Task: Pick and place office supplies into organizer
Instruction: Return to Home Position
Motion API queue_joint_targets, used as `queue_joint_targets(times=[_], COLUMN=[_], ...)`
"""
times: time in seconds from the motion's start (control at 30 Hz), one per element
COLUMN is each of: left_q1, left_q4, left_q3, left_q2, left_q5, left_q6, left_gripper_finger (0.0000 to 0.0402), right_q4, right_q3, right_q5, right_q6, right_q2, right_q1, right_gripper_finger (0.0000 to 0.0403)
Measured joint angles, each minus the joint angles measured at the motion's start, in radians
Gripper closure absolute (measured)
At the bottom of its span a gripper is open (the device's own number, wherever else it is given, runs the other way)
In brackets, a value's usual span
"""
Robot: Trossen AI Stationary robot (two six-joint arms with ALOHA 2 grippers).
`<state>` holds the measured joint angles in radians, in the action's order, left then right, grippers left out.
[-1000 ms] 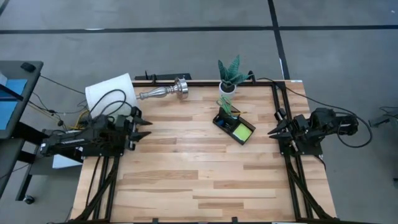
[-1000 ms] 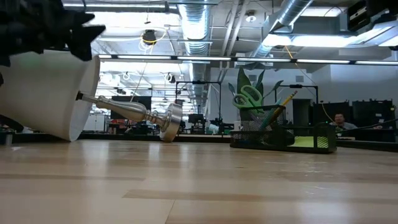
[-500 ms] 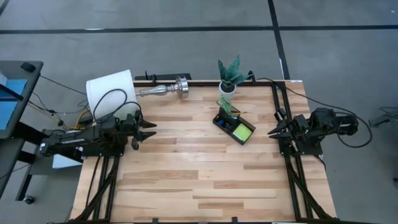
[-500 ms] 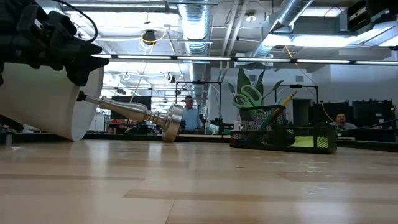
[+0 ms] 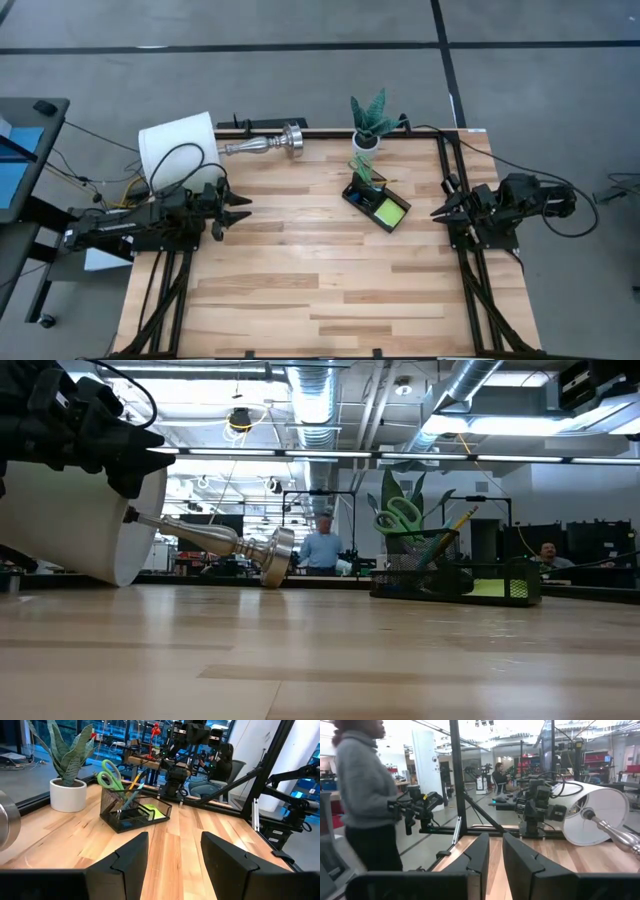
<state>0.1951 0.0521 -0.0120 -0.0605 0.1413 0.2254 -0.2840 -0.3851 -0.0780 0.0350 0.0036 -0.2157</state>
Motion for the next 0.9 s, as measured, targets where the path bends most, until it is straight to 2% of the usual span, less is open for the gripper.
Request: queue_joint_targets(times=[0.9], left_q1=[0.000], left_q4=[-0.001], left_q3=[0.000], left_q2=[0.000], left_q5=[0.000], left_q6=[-0.030], left_gripper_finger=[0.0226], right_q4=[0.000], right_q3=[0.000], right_q5=[0.000], right_q6=[0.000], right_q2=[0.000], right_q1=[0.000], right_gripper_finger=[0.0355])
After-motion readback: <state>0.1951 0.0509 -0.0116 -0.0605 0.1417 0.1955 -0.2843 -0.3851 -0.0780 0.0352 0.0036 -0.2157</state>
